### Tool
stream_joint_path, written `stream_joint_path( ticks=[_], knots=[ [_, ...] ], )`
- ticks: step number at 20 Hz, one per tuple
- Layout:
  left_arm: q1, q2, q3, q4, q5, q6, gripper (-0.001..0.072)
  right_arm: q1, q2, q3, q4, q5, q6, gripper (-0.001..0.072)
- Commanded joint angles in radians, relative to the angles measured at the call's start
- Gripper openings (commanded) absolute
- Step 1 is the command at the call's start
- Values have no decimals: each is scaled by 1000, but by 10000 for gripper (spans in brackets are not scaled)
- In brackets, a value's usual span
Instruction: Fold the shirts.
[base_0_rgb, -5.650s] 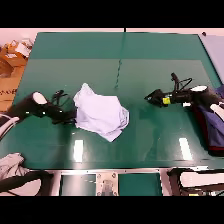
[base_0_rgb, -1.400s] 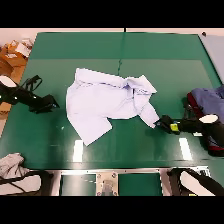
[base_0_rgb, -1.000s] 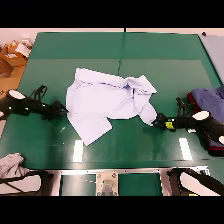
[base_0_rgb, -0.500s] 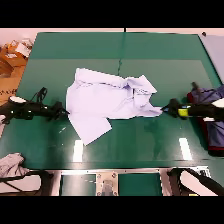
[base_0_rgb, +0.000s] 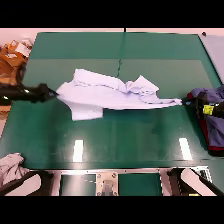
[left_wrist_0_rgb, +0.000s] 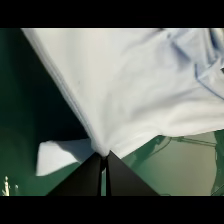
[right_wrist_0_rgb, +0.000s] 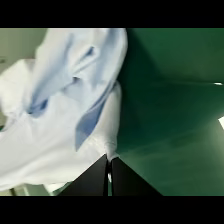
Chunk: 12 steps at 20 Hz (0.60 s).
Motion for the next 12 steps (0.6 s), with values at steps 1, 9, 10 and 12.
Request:
stream_joint_path(
  ticks=[1, 9, 10, 12],
  knots=[
    [2, 146, 197, -4, -81, -48, 27, -11, 3, 14, 448, 185, -134, 17],
    [2, 265, 1081, -33, 19, -121, 28, -82, 151, 441, 941, -27, -144, 16],
    [2, 265, 1159, -33, 42, -122, 28, -108, 179, 513, 941, -75, -144, 16],
    [2, 292, 1217, -33, 91, -122, 28, -163, 221, 648, 941, -141, -144, 16]
  ],
)
